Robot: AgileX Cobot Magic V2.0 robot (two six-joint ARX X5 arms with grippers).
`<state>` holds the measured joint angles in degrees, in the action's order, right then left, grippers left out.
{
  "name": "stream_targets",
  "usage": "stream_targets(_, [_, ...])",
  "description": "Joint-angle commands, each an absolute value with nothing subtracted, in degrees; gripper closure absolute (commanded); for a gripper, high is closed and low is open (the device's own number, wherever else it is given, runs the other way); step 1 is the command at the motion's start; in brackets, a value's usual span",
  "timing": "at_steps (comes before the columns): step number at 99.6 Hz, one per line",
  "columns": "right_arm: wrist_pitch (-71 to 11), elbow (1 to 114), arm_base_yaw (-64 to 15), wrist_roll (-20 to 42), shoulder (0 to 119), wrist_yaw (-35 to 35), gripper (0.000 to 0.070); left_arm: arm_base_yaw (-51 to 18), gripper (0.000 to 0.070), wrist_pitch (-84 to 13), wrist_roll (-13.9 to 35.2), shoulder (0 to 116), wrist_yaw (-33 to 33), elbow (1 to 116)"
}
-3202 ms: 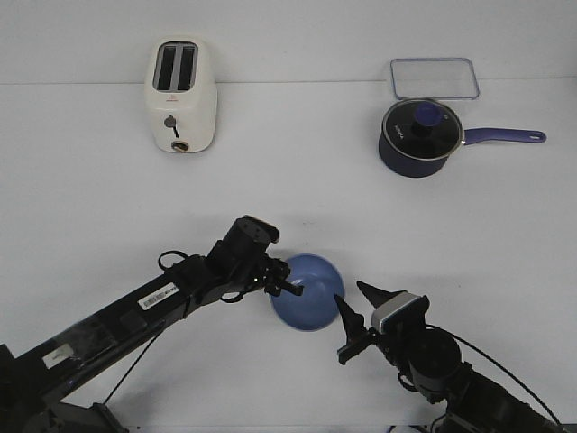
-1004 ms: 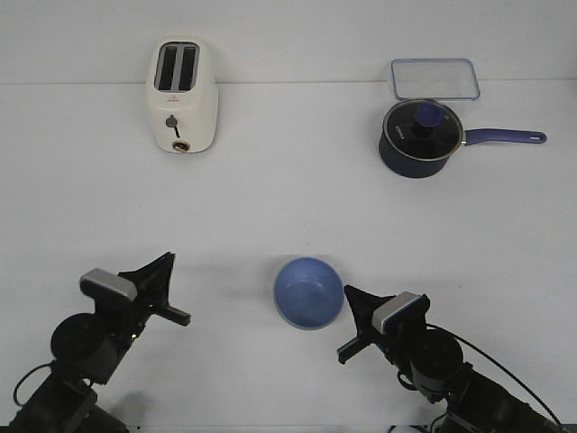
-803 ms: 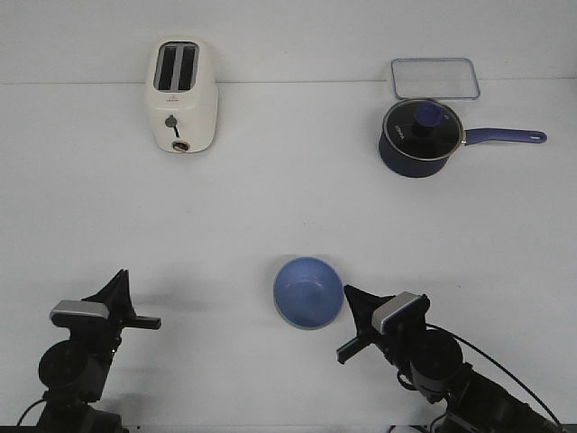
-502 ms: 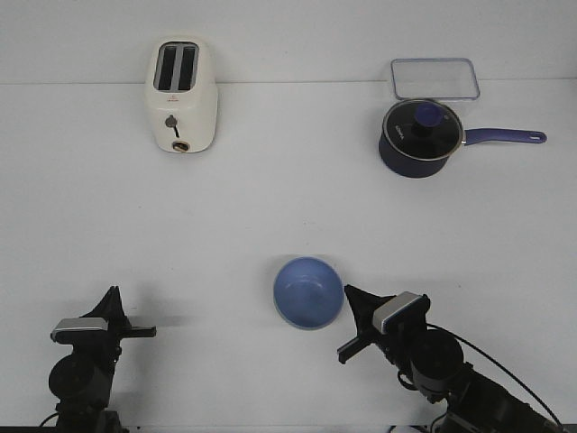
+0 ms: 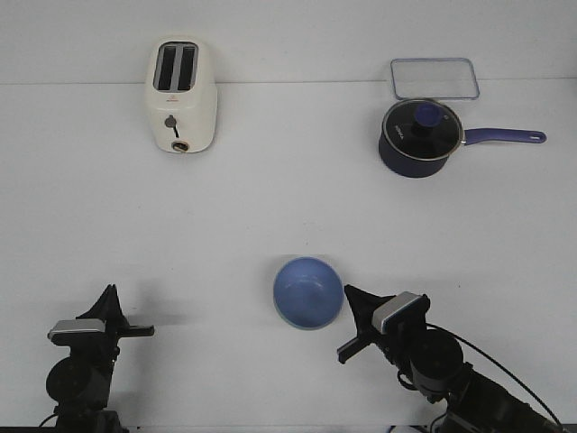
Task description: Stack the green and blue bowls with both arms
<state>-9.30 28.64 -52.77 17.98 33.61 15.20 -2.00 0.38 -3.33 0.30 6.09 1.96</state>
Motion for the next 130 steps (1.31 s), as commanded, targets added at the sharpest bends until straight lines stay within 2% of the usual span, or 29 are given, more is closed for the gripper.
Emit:
stream_targets(1, [-8.6,29.0,-53.3,17.9,33.7,15.3,0.0691,-1.9,0.0687,1.4,-3.4,0.2,6.1,0.8])
stream_targets(36, [-8.6,29.0,-53.3,17.6,33.7,15.3,0.0691,-1.9,0.0687,1.6,-3.4,0.2,6.1,0.8])
stream_targets(37, [-9.2,28.9,-53.1,14.7,33.3,15.6,0.0691,-1.9,0.0687,1.6,-3.4,0.2,6.1,0.8])
stream_targets(42, [-9.2,28.9,-51.8,9.9,32.2,17.1,0.0691,-1.9,0.0687,1.6,-3.4,0.2,6.1,0.8])
stream_targets(49, [-8.6,28.3,-47.2,5.0,29.9,16.6,0.0691,-1.9,0.0687,1.6,-3.4,0.2,6.1,0.8])
stream_targets(58, [-6.5,25.2,-37.0,1.9,26.0,11.5,0.0691,-1.9,0.0687,1.6,-3.4,0.2,6.1,0.8])
stream_targets(72, [-3.9,16.7,-18.7,0.1,17.8,4.6,0.0691,-1.9,0.0687,1.6,-3.4,0.2,6.1,0.8])
stream_targets(87, [-3.4,7.4,-5.3,0.3,7.3,3.8,0.0691,-1.9,0.0687,1.6,-3.4,0.2,6.1,0.8])
stream_targets(101, [-3.4,1.6,-0.7,1.2,1.1,1.5,0.0691,-1.9,0.0687,1.6,-3.4,0.2,6.1,0.8])
stream_targets(130, [-7.2,0.7,-0.4,0.5,0.1,1.3,0.0691,-1.9,0.0687,1.6,-3.4,0.2,6.1,0.8])
